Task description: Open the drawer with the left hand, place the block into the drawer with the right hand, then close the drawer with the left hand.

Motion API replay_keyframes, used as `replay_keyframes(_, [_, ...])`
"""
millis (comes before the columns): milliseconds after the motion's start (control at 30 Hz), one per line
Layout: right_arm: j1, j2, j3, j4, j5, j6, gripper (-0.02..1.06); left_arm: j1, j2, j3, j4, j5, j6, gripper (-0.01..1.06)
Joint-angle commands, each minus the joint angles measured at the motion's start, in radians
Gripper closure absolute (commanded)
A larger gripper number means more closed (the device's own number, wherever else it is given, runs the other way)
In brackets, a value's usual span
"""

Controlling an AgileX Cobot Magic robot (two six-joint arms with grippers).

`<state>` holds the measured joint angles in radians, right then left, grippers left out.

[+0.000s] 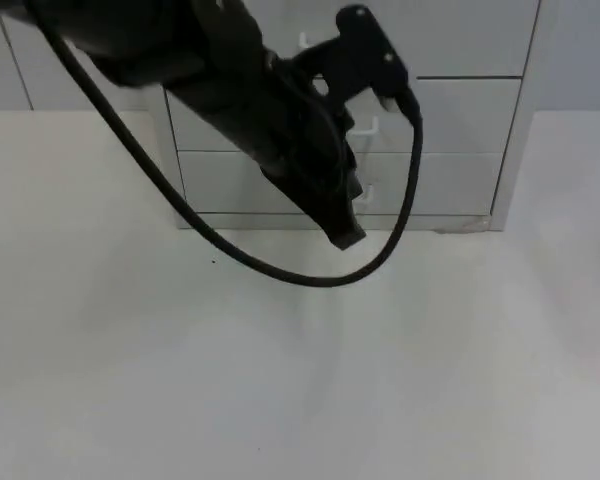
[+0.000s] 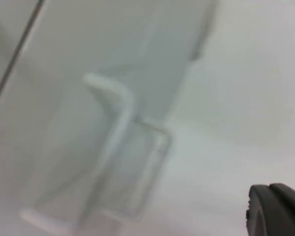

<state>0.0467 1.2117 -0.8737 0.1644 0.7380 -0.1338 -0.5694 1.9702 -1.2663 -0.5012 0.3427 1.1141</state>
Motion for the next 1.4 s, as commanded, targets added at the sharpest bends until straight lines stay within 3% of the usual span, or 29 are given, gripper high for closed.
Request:
replay_keyframes(0, [-0.004,-0.008,-0.001,-0.001,-0.005,-0.008,-0.01,-0.007,-0.049,-0.005,-0.012,0.101,-0.032,1.05])
replay_keyframes(67, [-0.004,-0.008,-0.001,0.001,-0.005,-0.008,-0.01,-0.007,-0.126,-0.005,-0.008,0.214,-0.077,1.05])
replay_keyframes(233, [-0.002,-0.008,-0.001,0.006,-0.003,-0.008,-0.01,-0.007,-0.23,-0.005,-0.003,0.314,-0.14,1.05])
replay_keyframes(400, [-0.002,-0.036,-0.001,0.005,-0.003,-0.017,-0.01,-0.007,-0.322,-0.005,-0.003,0.354,-0.199,1.05])
replay_keyframes(733, [-0.002,-0.34,-0.001,0.005,0.004,-0.043,-0.01,-0.007,-0.538,0.002,-0.003,0.449,-0.272,1.05])
replay_keyframes(933, [-0.002,-0.551,-0.001,0.003,0.034,-0.043,-0.01,-0.007,-0.689,0.08,-0.011,0.44,-0.285,1.05])
replay_keyframes(1200, [-0.002,-0.78,0.007,-0.005,0.122,-0.046,-0.01,-0.007,-0.921,0.273,-0.011,0.317,-0.311,1.05])
replay_keyframes(1367, [-0.002,-0.903,0.096,-0.005,0.141,-0.054,-0.01,-0.007,-1.055,0.389,-0.011,0.247,-0.35,1.05])
